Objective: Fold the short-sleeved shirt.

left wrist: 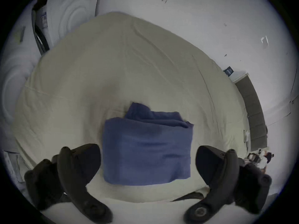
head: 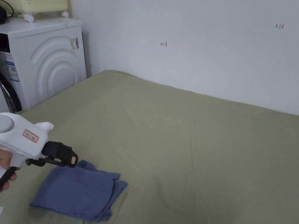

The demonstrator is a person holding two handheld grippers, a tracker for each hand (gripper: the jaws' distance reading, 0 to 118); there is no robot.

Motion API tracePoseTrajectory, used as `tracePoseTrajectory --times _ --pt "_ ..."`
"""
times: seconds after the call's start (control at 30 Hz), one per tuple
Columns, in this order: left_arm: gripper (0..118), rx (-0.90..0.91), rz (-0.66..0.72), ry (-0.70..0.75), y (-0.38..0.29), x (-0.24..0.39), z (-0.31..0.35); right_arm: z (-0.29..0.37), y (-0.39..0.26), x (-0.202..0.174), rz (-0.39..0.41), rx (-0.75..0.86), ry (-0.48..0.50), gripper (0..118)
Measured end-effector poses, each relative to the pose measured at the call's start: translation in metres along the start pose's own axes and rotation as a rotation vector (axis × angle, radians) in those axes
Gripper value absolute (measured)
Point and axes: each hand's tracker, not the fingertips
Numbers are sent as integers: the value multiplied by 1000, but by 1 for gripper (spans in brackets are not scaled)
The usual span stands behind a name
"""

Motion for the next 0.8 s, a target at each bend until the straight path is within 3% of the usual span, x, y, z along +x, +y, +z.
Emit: tracePoseTrajectory --times 0.03,0.07,0.1,0.27,0.37,0.47,0.5,0.57,0.63,0.8 --pt "78 62 -16 -29 -9 18 4 5 4 1 39 17 -14 1" --pt "31 105 -25 -79 -19 42 7 10 9 -5 86 45 -52 1" --pt "0 179 -7 -100 -32 72 7 14 13 -13 139 80 -108 1" --pt "0 317 -157 -169 -83 225 14 37 24 -78 381 294 -386 1" --pt "0 537 -221 -162 -125 311 28 54 23 -109 526 462 -546 1" --pt "0 790 -272 -23 -167 376 41 66 16 -137 672 611 -693 1" --pt "0 893 -305 -25 -180 389 48 69 14 -145 689 655 -732 1" --pt "0 990 -375 12 -200 418 60 78 11 -154 703 697 -713 1" --pt "0 994 -452 53 -203 430 67 85 7 -162 728 736 -734 1" --pt "0 992 -463 103 -200 442 71 101 4 -168 709 776 -715 1"
